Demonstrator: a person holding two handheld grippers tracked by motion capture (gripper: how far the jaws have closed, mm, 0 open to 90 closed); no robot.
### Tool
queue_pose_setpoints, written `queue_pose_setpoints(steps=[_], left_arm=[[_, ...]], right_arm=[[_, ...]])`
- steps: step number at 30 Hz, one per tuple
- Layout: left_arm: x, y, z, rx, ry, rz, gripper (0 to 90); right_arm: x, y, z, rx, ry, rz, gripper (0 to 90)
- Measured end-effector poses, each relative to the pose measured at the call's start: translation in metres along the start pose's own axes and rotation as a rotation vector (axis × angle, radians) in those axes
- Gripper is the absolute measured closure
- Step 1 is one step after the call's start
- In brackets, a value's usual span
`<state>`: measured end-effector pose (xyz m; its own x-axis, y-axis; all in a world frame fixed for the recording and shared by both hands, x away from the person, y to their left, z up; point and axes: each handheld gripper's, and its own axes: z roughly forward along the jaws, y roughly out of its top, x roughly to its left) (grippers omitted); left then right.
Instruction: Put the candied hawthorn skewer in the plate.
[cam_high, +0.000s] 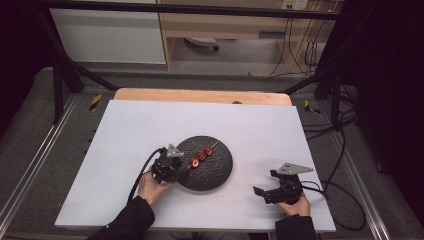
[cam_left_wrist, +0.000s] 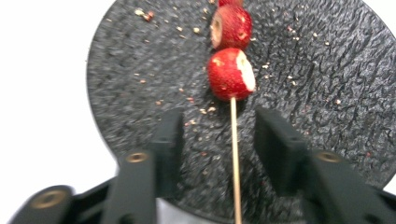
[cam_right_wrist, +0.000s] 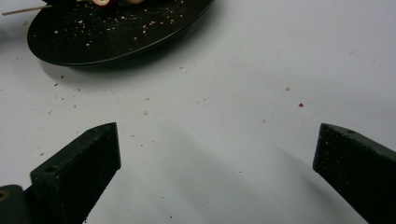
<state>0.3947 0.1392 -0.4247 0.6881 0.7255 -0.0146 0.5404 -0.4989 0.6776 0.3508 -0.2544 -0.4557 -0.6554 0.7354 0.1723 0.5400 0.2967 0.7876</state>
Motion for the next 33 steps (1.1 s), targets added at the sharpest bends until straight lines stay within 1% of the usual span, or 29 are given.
queue_pose_setpoints(steps=[3,5,6,10,13,19,22,25,27,29,32,33], left_arm=[[0.002,-0.003,-0.008,-0.012,0.010,0.007,35.5],[0.004,-0.007,-0.014,-0.010,0.021,0.019,28.2],[0.006,-0.009,-0.016,-0.004,0.020,0.024,25.0],[0.015,-0.018,-0.026,0.013,0.006,-0.001,15.1],[0.023,-0.028,-0.034,0.024,0.017,0.005,10.2],[0.040,-0.052,-0.052,0.005,0.029,-0.033,9.0],[0.048,-0.065,-0.059,-0.016,0.022,-0.057,9.0],[0.053,-0.076,-0.066,-0.041,0.019,-0.064,9.0],[0.054,-0.083,-0.068,-0.047,0.012,-0.063,9.0],[0.056,-0.089,-0.069,-0.055,0.004,-0.072,9.0],[0.059,-0.099,-0.069,-0.055,0.010,-0.075,8.9],[0.060,-0.102,-0.068,-0.058,0.016,-0.083,8.9]], right_arm=[[0.000,-0.001,0.000,0.002,-0.003,0.003,1.6],[0.000,-0.001,0.000,0.003,-0.003,0.006,1.6],[0.000,0.000,0.000,0.005,-0.005,0.004,1.5],[0.000,-0.001,0.000,0.008,-0.012,0.003,1.2],[0.000,-0.001,0.000,0.007,-0.012,0.000,1.1],[-0.001,-0.001,0.001,0.011,-0.019,-0.005,0.8],[0.000,-0.001,0.001,0.014,-0.021,-0.003,0.5],[-0.001,-0.001,0.001,0.019,-0.025,-0.005,0.5],[-0.001,-0.001,0.001,0.023,-0.024,-0.004,0.5],[-0.001,-0.001,0.001,0.025,-0.027,-0.006,0.4],[-0.001,-0.001,0.001,0.029,-0.030,-0.006,0.4],[-0.001,-0.002,0.002,0.029,-0.031,-0.008,0.4]])
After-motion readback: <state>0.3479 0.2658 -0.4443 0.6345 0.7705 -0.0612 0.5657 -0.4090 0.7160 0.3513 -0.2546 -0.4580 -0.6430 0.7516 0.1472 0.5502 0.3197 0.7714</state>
